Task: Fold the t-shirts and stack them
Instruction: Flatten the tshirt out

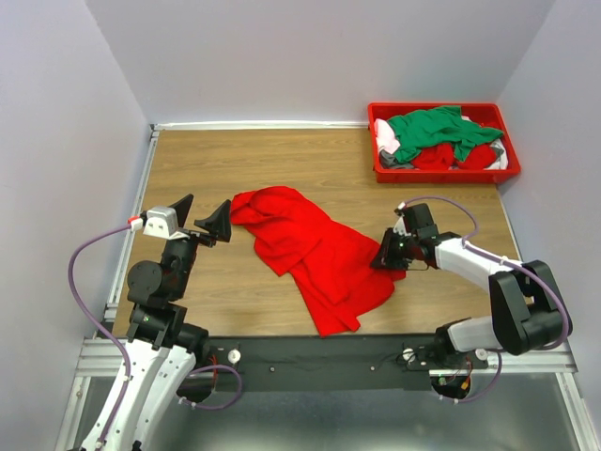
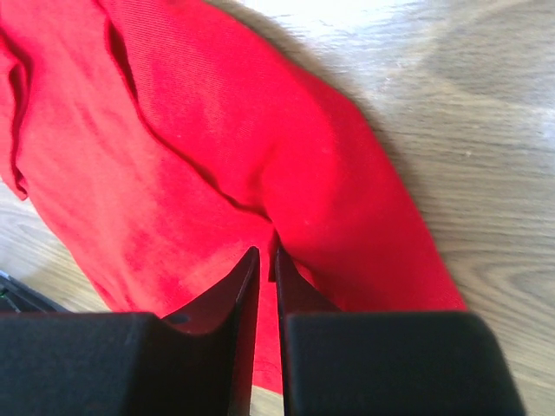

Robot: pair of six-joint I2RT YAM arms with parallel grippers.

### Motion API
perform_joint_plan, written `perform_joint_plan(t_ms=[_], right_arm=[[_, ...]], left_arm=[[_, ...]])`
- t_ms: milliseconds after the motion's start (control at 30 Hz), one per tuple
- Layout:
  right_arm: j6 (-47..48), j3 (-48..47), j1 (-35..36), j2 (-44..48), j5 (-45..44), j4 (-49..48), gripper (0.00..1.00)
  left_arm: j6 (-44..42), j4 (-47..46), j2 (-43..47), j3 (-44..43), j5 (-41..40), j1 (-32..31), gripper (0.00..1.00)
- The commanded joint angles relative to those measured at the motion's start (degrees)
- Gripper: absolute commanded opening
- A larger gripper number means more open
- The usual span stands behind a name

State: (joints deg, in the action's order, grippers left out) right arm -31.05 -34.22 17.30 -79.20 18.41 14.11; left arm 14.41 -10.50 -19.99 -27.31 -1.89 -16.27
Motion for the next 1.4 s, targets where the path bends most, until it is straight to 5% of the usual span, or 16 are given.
perform_joint_plan(t_ms=[0, 267, 433, 600, 867, 1067, 1367], right_arm=[[0.73, -0.5, 0.1, -1.13, 1.62, -2.07, 0.19], [1.08, 0.38, 0.1, -3.86, 1.36, -2.07, 0.19], [0.9, -0.32, 0.1, -1.15, 1.71, -1.89, 0.01], [2.91, -6.9, 0.1, 3.87, 1.19, 3.11, 0.01], [9.51, -40.02, 0.01, -0.85, -3.11, 8.39, 0.01], [15.83, -68.37, 0.1, -17.46, -6.37, 7.95, 0.01], [21.28, -98.3, 1.68, -41.98, -10.05, 7.25, 0.01]], left_arm=[[-0.44, 0.66, 0.65, -1.43, 1.01, -0.16, 0.98], [-0.44, 0.57, 0.83, -1.43, 1.01, -0.25, 0.98], [-0.44, 0.57, 0.74, -1.43, 1.01, -0.16, 0.98], [-0.44, 0.48, 0.48, -1.34, 1.1, -0.16, 0.98], [0.0, 0.39, 0.21, -1.26, 1.1, -0.25, 0.98], [0.35, 0.13, -1.36, -1.17, 1.45, -0.25, 0.98], [0.96, -0.39, -4.18, -0.9, 4.26, -0.25, 0.97]])
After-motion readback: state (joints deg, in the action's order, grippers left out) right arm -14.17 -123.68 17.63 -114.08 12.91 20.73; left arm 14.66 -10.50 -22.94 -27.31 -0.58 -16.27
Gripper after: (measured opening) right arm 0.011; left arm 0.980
